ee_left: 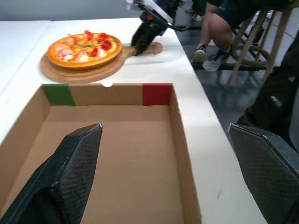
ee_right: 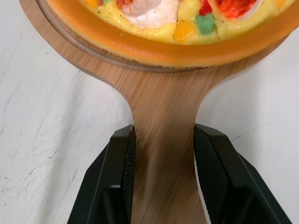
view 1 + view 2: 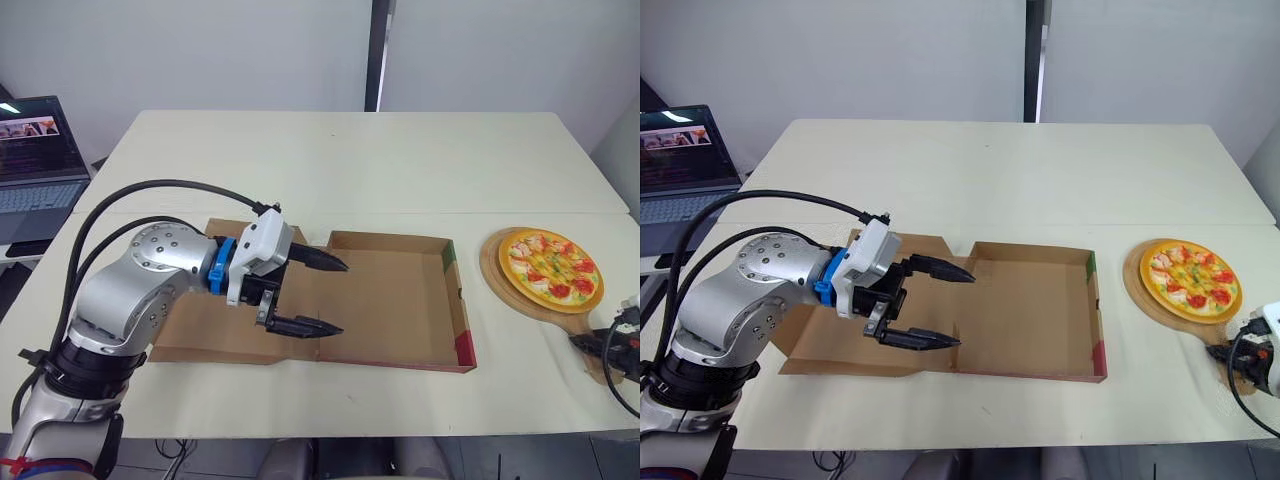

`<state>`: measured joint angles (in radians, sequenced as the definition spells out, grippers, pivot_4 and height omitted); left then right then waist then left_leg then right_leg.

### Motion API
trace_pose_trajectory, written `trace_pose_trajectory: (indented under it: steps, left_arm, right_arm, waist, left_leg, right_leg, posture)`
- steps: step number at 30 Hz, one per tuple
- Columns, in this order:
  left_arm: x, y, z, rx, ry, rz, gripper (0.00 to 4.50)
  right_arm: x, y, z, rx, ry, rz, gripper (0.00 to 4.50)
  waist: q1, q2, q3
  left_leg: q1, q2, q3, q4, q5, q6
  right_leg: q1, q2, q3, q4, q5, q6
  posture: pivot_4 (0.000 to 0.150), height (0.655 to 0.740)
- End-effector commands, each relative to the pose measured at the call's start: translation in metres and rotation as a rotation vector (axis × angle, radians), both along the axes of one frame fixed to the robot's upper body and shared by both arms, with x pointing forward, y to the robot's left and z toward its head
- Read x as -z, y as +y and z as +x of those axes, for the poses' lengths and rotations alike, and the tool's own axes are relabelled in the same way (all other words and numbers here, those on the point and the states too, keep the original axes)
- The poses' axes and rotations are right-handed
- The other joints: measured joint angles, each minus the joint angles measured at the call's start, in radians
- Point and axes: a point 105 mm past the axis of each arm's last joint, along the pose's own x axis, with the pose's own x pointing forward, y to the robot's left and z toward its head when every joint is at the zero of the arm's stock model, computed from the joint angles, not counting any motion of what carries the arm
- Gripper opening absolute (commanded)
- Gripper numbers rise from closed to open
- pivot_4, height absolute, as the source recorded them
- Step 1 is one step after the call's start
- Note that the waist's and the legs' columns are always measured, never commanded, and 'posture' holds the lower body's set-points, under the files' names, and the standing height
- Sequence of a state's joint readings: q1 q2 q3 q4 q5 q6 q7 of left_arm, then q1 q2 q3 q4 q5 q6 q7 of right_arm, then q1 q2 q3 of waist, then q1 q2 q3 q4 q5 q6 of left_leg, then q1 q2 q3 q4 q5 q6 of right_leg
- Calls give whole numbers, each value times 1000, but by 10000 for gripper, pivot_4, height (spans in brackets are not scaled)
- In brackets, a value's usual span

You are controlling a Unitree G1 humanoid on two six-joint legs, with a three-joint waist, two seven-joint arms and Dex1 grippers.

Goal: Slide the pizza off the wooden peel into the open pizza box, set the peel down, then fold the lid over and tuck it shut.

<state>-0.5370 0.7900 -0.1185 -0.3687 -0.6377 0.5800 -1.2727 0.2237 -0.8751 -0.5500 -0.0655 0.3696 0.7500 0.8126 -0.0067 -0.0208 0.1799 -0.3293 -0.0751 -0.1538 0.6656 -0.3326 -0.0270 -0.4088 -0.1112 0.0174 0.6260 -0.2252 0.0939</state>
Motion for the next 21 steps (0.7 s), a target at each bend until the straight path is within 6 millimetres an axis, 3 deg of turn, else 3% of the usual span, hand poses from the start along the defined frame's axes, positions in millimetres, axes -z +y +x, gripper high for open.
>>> trace_pose_trajectory:
  steps: [1, 12, 21]
  left_arm:
    - [-7, 7, 4, -40, -42, -13, 45000]
    - [-7, 23, 12, -123, -49, -2, 45000]
    - [-6, 36, 5, -153, -27, 6, 45000]
  right_arm:
    - [-26, -4, 5, 10, -143, -59, 15424]
    - [-87, -11, 5, -15, -321, -199, 15423]
    - [-131, 30, 17, -291, -329, -323, 15423]
  waist:
    - [-1, 1, 0]
    - [3, 12, 3]
    - [-2, 12, 3]
  left_leg:
    - [0, 0, 0, 0, 0, 0]
    - [-1, -1, 1, -1, 0, 0]
    - [-1, 0, 2, -1, 0, 0]
  right_leg:
    - [0, 0, 0, 0, 0, 0]
    - [-2, 0, 1, 0, 0, 0]
    - [-2, 0, 1, 0, 0, 0]
  posture:
    - [1500, 7400]
    - [1500, 7400]
    - [1500, 7400]
